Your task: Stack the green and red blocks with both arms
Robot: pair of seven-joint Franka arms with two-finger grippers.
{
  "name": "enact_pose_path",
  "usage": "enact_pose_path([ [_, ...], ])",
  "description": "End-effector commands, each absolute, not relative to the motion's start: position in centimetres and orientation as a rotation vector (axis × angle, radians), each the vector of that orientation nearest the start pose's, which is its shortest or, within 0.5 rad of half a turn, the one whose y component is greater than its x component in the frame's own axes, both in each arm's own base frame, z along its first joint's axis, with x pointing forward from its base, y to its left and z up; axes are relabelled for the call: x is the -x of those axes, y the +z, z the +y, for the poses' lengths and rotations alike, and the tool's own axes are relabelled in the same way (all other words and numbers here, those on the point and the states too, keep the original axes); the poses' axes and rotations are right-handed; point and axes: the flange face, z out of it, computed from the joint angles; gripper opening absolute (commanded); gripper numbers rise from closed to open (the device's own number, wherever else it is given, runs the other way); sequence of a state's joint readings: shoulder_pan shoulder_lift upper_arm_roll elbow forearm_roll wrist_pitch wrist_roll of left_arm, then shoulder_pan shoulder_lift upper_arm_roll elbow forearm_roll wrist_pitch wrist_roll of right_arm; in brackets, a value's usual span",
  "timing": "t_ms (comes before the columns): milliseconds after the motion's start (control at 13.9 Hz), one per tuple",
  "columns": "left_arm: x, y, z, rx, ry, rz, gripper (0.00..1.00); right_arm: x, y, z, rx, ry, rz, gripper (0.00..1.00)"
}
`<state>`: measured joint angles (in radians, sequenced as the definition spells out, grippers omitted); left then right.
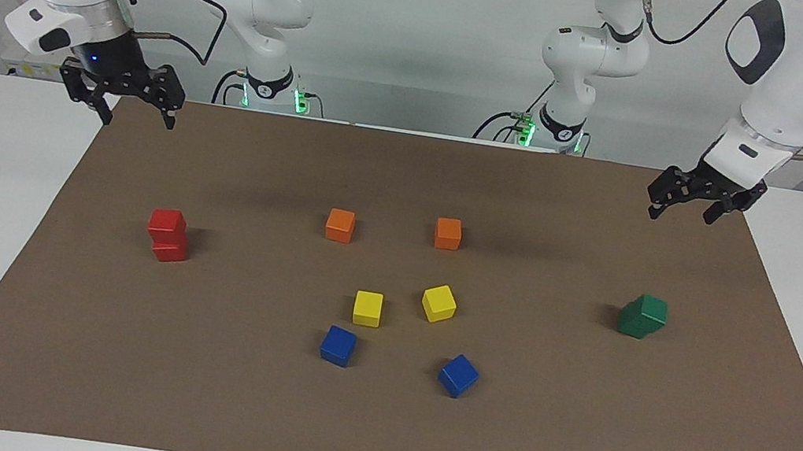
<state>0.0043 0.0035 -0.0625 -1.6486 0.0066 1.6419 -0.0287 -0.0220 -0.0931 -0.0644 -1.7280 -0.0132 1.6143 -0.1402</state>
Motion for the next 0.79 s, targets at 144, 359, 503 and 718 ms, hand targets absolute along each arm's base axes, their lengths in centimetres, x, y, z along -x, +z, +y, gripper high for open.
enact_pose_path([
  [144,-55.58,59.33,-3.05,3.137,0.024,0.027,1.00,-51.53,60.84,-5.91,3.135,0.074,-0.025,1.00],
  [359,-55.58,59.33,-3.05,3.137,0.024,0.027,1.00,-51.46,60.90,-5.99,3.135,0.074,-0.020,1.00],
  [503,-55.58,59.33,-3.05,3.137,0.024,0.027,1.00,-51.32,61.20,-5.98,3.135,0.067,-0.021,1.00],
  [718,-55.58,59.33,-3.05,3.137,0.024,0.027,1.00,-51.28,61.21,-5.90,3.135,0.067,-0.023,1.00],
])
